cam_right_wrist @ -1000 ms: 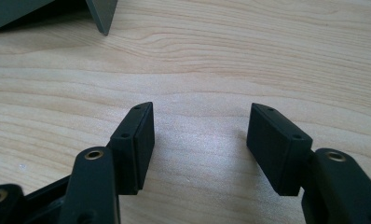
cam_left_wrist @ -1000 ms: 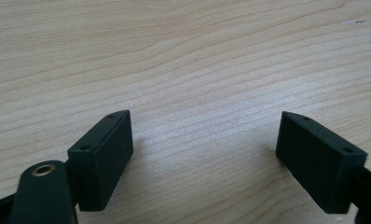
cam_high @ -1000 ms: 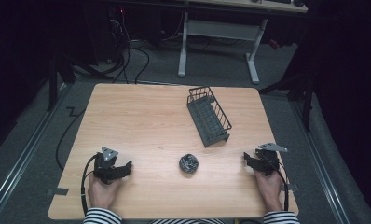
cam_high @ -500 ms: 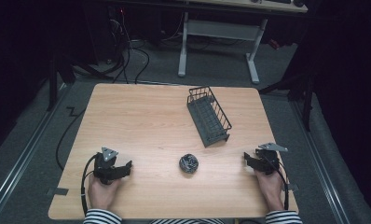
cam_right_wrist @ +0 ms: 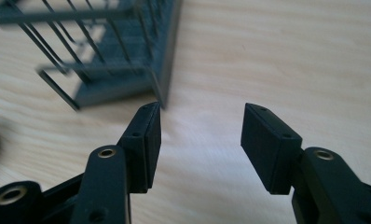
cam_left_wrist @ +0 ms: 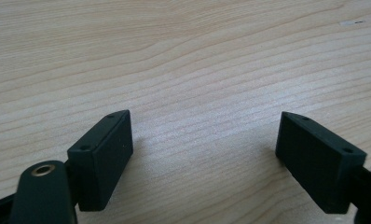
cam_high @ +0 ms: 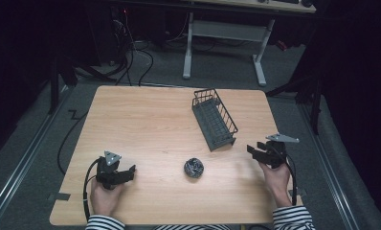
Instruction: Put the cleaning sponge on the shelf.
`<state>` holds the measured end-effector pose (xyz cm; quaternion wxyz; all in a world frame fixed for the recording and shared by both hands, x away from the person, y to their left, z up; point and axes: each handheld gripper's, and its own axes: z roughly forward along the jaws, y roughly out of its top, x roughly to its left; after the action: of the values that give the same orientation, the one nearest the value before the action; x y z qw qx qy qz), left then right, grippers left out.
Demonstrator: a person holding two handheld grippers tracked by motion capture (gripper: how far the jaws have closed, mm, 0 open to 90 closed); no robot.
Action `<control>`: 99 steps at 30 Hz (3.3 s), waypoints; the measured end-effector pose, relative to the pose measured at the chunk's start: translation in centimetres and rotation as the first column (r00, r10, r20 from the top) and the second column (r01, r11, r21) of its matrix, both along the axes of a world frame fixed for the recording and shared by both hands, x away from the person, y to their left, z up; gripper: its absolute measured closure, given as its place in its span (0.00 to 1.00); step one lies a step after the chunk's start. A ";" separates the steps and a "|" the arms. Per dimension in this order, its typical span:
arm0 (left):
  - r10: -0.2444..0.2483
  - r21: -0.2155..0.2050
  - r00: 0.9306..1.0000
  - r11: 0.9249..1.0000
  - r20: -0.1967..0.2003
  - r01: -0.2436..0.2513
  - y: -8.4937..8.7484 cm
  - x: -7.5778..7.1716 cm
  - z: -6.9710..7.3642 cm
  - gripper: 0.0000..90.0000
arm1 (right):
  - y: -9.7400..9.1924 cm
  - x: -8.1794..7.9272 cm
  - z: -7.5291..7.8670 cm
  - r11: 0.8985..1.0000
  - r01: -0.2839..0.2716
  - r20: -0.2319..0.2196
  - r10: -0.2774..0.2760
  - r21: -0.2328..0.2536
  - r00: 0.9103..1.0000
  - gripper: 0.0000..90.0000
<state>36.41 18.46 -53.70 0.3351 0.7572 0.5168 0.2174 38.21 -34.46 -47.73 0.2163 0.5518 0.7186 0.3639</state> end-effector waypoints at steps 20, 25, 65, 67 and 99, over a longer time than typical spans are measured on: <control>-0.001 0.000 1.000 1.000 0.001 0.001 0.0 0.0 0.0 0.22 | 4.7 6.6 4.5 0.998 -0.060 0.002 0.060 0.000 0.998 0.59; -0.001 0.000 1.000 1.000 0.002 0.001 0.0 0.0 0.0 0.22 | 5.4 8.4 4.0 0.999 -0.050 -0.048 0.049 -0.005 0.998 0.61; -0.002 0.002 1.000 1.000 0.003 0.002 0.0 0.0 0.0 0.22 | 9.1 9.3 2.3 0.950 -0.290 -0.090 0.281 -0.115 0.956 0.96; -0.002 0.003 1.000 1.000 0.003 0.002 0.0 0.0 0.0 0.22 | 9.4 9.3 2.3 0.944 -0.308 -0.093 0.299 -0.116 0.950 0.96; -0.003 0.000 1.000 1.000 0.004 0.003 -0.1 -0.1 0.0 0.23 | 7.2 5.8 5.2 0.963 -0.269 0.075 0.270 -0.028 0.960 0.51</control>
<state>36.35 18.41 -53.71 0.3365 0.7577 0.5149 0.2181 44.06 -27.28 -42.53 0.1973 0.4324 0.7811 0.4050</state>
